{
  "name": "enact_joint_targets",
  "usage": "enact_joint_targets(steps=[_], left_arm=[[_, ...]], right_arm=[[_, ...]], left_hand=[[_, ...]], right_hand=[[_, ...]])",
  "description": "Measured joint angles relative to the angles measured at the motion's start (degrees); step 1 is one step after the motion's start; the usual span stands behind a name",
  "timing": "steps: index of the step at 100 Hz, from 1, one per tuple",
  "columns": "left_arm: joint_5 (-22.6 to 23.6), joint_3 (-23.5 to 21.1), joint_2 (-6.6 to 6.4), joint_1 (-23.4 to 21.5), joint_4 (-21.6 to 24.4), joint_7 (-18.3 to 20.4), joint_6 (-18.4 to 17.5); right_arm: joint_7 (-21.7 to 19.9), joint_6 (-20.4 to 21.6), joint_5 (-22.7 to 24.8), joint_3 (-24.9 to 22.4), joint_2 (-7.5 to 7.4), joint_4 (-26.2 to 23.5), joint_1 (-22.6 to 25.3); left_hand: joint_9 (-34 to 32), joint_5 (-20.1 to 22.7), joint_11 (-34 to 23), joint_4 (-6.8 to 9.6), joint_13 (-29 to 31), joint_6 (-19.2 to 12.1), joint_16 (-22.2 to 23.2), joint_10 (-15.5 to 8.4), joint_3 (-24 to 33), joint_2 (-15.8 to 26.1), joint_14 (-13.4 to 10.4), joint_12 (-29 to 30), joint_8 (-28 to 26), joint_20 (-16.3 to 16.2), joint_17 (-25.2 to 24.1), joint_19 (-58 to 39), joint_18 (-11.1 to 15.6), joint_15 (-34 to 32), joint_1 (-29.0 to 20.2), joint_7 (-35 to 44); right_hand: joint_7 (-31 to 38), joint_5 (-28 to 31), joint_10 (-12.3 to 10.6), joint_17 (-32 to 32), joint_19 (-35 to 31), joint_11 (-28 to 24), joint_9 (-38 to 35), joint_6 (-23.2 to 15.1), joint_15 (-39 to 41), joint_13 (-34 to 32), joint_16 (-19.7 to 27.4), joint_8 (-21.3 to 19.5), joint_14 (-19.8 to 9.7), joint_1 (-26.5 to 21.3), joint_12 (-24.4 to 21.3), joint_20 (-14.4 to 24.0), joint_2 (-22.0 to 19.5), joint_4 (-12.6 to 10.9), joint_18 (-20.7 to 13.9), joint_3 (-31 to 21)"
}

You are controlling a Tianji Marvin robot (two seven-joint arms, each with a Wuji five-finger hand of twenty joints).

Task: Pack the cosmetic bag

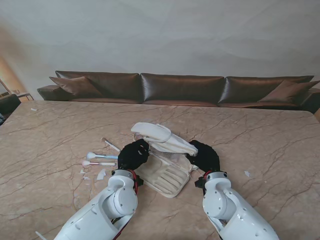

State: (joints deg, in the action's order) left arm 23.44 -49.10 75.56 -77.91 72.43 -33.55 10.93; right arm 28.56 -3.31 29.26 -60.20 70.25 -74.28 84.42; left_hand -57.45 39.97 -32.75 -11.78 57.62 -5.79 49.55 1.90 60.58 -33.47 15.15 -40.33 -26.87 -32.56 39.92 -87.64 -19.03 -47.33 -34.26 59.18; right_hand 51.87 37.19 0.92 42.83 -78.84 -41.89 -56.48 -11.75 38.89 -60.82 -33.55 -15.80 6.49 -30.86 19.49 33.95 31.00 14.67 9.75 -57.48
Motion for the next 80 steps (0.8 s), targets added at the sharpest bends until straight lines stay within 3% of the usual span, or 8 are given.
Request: enact_joint_targets(steps=[10,20,26,32,34,52,62,80], left_arm=[[1.00,0.23,-0.50,-0.10,-0.04,1.68,-0.66],[2.51,0.32,-1.10,-0.38,-0.04,2.26,-1.13],[3.47,0.26,-1.41,-0.72,-0.01,2.27,-1.42],[3.76,-0.03,-1.60,-1.20,0.14,2.20,-1.79],[3.82,-0.15,-1.64,-1.36,0.19,2.12,-1.89],[4.89,-1.08,-2.03,-2.77,1.27,1.22,-2.36],[5.87,-1.46,-2.26,-3.24,1.92,0.89,-2.21],[6.87,-2.58,-2.37,-4.13,2.99,-0.50,-1.41]], right_arm=[[-0.35,-0.16,-0.02,-0.16,0.00,-0.16,0.02],[-0.51,-0.23,-0.02,-0.36,0.02,-0.25,0.08],[-0.51,-0.24,-0.11,-0.43,0.05,-0.26,0.10],[-0.51,-0.24,-0.15,-0.45,0.06,-0.28,0.11],[-0.51,-0.24,-0.15,-0.46,0.07,-0.28,0.11],[-0.42,-0.52,-0.34,-0.57,0.15,-0.38,0.18],[-0.37,-0.62,-0.42,-0.71,0.20,-0.47,0.28],[-0.34,-0.63,-0.33,-1.01,0.22,-0.60,0.49]], left_hand=[[4.31,-0.65,0.92,2.03,-4.34,1.93,-1.36,1.22,-1.91,0.32,0.03,8.30,4.33,-3.27,-5.41,3.80,-0.07,3.84,1.77,-6.37],[8.21,-0.65,4.15,5.90,-8.35,4.54,-4.02,2.15,-2.68,6.01,0.05,13.43,6.73,-5.01,-10.29,7.71,-0.18,8.06,6.12,-15.96],[9.99,-0.63,6.10,9.11,-10.37,6.13,-5.65,2.64,-3.91,10.38,0.09,15.67,7.21,-5.69,-12.93,10.13,-0.43,10.76,8.85,-21.67],[11.47,-0.63,7.56,9.20,-11.55,6.65,-7.60,2.73,-4.73,12.16,0.12,17.44,7.38,-6.21,-14.88,11.82,-0.71,12.93,9.56,-25.58],[11.68,-0.63,7.80,10.33,-12.00,6.73,-8.04,2.77,-5.13,12.64,0.12,17.87,7.75,-6.28,-15.44,12.49,-0.75,12.88,9.56,-26.59],[12.91,-0.51,10.06,10.37,-13.50,7.93,-13.13,4.99,-6.87,13.45,0.13,21.37,9.24,-6.30,-18.91,17.53,-1.62,18.33,9.58,-31.62],[12.91,-0.32,10.26,10.37,-13.50,9.70,-14.22,5.26,-7.53,13.90,0.13,21.88,9.53,-6.30,-18.98,18.11,-1.88,18.43,10.24,-32.26],[13.46,-0.31,11.46,10.37,-13.50,9.78,-15.36,6.53,-7.70,14.58,0.13,21.88,9.78,-6.30,-18.68,18.17,-1.93,18.76,10.24,-32.52]], right_hand=[[0.00,0.01,0.00,0.00,-0.02,0.00,-0.01,0.00,0.00,0.00,0.00,0.00,0.00,0.00,0.00,-0.01,0.01,0.00,0.00,0.00],[0.00,0.01,0.00,0.00,-0.04,0.00,-0.02,0.00,0.00,0.00,0.00,0.00,0.00,-0.01,0.00,-0.02,0.01,0.00,0.00,0.00],[0.00,0.01,0.00,0.00,-0.04,0.00,-0.06,0.00,0.00,0.00,0.00,0.00,0.00,-0.01,0.00,-0.02,0.01,0.00,0.00,0.00],[0.00,0.02,0.00,0.00,-0.08,0.00,-0.31,0.00,0.00,0.00,0.00,0.00,0.00,-0.01,0.00,-0.02,0.02,0.00,0.00,0.00],[0.00,0.03,0.00,0.00,-0.29,0.00,-0.32,0.00,0.00,0.00,0.00,0.00,0.00,-0.01,0.00,-0.02,0.03,0.00,0.00,0.00],[0.00,0.05,0.00,0.00,-0.63,0.00,-0.59,0.00,0.00,0.00,0.00,0.10,0.00,-0.01,0.00,-0.02,0.28,0.00,0.00,0.00],[0.00,0.05,0.00,0.00,-0.65,0.00,-0.59,0.00,0.00,0.00,0.00,0.13,0.00,-0.01,0.00,-0.02,0.28,0.00,0.00,0.00],[0.00,0.05,0.00,0.00,-1.14,0.00,-0.60,0.00,0.00,0.00,0.00,0.18,0.00,-0.01,0.00,-0.02,0.28,0.00,0.00,0.00]])
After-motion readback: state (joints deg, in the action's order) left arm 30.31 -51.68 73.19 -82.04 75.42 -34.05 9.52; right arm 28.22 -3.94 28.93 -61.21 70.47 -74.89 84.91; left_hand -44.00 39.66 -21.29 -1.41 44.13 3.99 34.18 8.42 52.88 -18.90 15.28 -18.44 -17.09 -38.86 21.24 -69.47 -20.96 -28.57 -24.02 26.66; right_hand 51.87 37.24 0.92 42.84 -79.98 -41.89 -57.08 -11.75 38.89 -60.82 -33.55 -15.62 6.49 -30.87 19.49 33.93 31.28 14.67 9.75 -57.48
